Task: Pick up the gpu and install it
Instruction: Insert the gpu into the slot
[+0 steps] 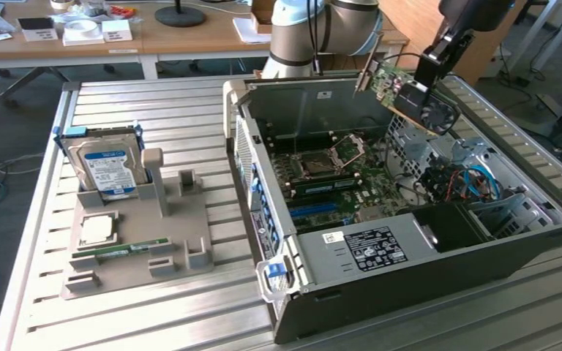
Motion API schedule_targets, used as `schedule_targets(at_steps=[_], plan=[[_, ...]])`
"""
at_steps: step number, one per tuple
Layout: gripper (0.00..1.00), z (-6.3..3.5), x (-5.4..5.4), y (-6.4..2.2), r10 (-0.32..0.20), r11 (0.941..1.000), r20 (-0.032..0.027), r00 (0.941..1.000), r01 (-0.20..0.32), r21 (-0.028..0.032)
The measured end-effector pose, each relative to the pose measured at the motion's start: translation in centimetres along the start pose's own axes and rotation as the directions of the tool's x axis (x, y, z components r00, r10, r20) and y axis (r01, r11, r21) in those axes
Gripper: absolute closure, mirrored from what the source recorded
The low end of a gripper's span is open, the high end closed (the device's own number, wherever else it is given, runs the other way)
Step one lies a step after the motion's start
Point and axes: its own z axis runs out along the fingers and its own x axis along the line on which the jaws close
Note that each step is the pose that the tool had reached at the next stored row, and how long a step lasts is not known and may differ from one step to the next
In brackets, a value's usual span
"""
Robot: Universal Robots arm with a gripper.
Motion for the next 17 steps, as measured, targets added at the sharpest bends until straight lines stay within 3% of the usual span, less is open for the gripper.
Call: schedule_targets(at_steps=[4, 9, 17], plan=[[0.73, 0.04, 0.00, -0.01, -0.067, 0.9978, -0.0052, 0.9977, 0.067, -0.0008], [0.73, 0.08, 0.00, -0.01, -0.145, 0.9895, -0.0110, 0.9894, 0.145, -0.0023], [0.73, 0.15, 0.00, -0.01, -0.262, 0.9651, -0.0200, 0.9649, 0.262, -0.0051]])
